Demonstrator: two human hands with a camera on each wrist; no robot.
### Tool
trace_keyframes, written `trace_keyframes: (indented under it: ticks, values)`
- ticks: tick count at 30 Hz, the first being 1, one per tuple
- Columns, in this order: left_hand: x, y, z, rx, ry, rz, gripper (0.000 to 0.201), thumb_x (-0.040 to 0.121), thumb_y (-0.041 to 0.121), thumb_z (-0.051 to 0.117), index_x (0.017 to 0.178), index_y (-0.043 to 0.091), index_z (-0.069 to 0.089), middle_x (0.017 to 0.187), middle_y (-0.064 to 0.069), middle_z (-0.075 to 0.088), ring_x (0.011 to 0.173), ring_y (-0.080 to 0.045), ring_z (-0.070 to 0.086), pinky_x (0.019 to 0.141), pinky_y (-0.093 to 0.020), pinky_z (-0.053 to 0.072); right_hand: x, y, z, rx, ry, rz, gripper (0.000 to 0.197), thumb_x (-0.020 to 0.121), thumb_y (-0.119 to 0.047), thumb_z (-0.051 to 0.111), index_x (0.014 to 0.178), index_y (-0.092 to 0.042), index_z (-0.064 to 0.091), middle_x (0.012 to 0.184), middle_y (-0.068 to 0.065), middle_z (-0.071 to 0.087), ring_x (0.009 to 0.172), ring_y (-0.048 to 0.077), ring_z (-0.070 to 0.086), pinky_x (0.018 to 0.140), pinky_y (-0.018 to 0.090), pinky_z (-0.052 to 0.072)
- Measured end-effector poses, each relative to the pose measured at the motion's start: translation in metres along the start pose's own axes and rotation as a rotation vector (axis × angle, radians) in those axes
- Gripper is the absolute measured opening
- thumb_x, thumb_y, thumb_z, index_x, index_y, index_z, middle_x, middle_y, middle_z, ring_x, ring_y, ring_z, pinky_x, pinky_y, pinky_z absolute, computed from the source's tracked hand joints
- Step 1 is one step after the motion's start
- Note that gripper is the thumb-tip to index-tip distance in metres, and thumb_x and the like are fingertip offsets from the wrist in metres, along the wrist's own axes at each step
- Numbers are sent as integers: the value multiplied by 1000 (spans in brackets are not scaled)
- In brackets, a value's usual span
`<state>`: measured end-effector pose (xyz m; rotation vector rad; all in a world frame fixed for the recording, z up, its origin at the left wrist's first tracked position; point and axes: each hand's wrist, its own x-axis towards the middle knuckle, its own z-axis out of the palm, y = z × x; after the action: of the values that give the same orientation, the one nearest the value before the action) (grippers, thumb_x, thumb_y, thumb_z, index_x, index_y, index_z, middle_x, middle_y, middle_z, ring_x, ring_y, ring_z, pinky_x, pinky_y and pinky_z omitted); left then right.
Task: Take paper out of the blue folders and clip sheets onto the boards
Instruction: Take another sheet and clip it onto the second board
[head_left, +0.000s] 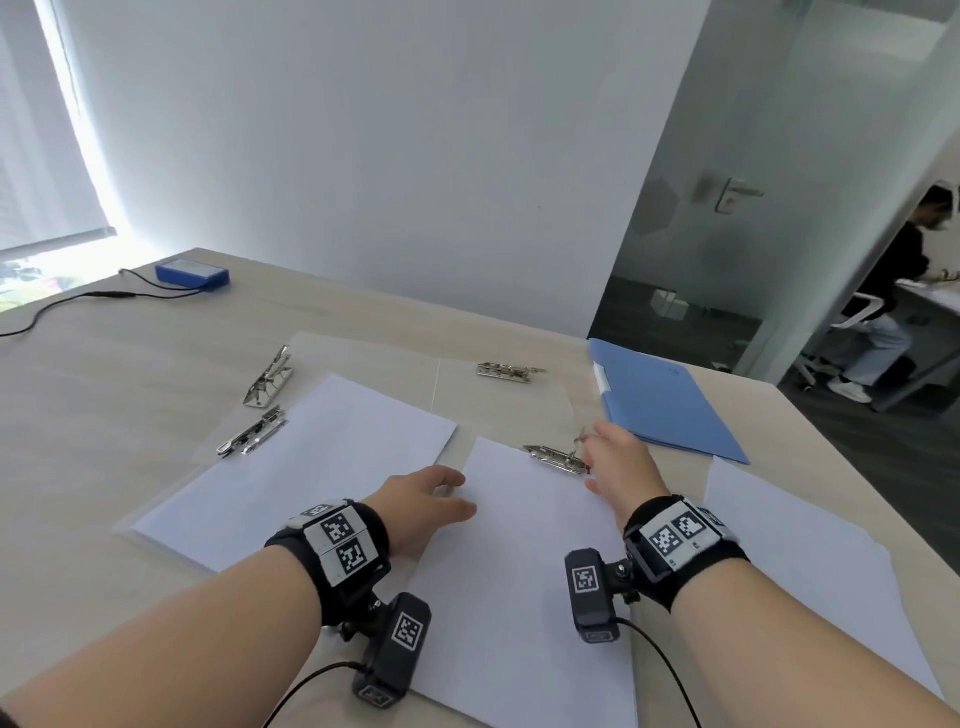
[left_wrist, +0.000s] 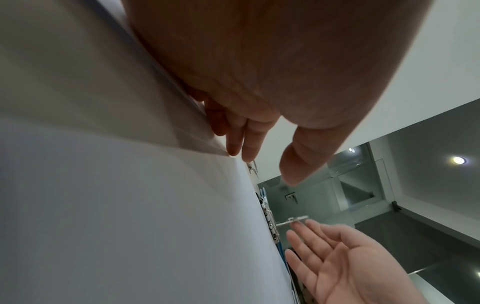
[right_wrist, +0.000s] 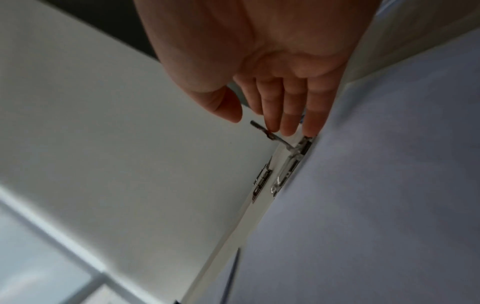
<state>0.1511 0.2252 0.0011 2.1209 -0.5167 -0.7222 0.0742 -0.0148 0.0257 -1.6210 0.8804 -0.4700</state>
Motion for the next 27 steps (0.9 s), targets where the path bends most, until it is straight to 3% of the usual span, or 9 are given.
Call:
trace_keyframes:
  ticks: [1, 2, 4, 7, 14, 20, 24, 27]
  values:
    - [0, 0, 0, 6, -2, -1, 52, 84, 45, 65, 134, 38, 51, 140, -4, 50, 119, -17, 51, 93, -26, 41, -4, -7, 6, -86, -106, 38, 23, 94, -3, 38, 105, 0, 58, 96, 14, 57, 90, 29, 57, 91, 37, 49]
    - [0, 0, 0, 10, -5, -4, 52, 84, 46, 65, 134, 38, 51, 140, -4, 50, 120, -19, 52, 96, -28, 42, -3, -9, 10, -289, -139, -1, 32, 95, -1, 36, 117, 2, 58, 110, 11, 61, 102, 28, 58, 94, 36, 45]
    - [0, 0, 0, 18, -8, -9, 53, 83, 47, 64, 133, 39, 51, 139, -4, 50, 120, -21, 54, 102, -33, 45, -2, -14, 17, -665, -210, -159, 52, 94, -2, 36, 145, -5, 44, 143, 8, 52, 129, 31, 51, 102, 38, 41]
    - [0, 0, -1, 40, -7, -10, 53, 83, 48, 63, 134, 39, 50, 140, -4, 50, 122, -22, 53, 104, -33, 44, 1, -20, 25, -1038, -297, -266, 68, 93, -4, 33, 159, -20, 26, 163, 3, 29, 144, 27, 38, 112, 36, 38]
    - [4, -2, -1, 52, -11, -22, 57, 76, 55, 62, 131, 44, 51, 138, -1, 51, 117, -21, 56, 101, -33, 45, 4, -24, 36, -1387, -425, -283, 72, 90, -4, 34, 157, -28, 26, 154, 6, 39, 126, 31, 55, 99, 41, 51]
    - [7, -2, 2, 65, 0, -29, 70, 61, 64, 57, 128, 49, 50, 136, 1, 51, 116, -20, 56, 102, -34, 45, 9, -15, 42, -1478, -453, -258, 73, 86, -3, 36, 153, -31, 28, 146, 5, 45, 116, 33, 59, 92, 42, 55]
    - [8, -3, 4, 66, 12, -34, 70, 59, 65, 57, 127, 50, 51, 133, 1, 51, 116, -20, 56, 103, -36, 45, 12, -12, 46, -1531, -489, -256, 77, 87, -5, 36, 157, -31, 20, 150, 4, 40, 121, 34, 56, 92, 41, 54]
    - [7, -2, 4, 67, 15, -37, 68, 61, 64, 57, 126, 49, 52, 134, 1, 50, 116, -20, 56, 103, -35, 44, 14, -10, 40, -1458, -508, -248, 79, 88, -5, 35, 160, -33, 15, 161, 0, 29, 132, 32, 48, 103, 40, 48]
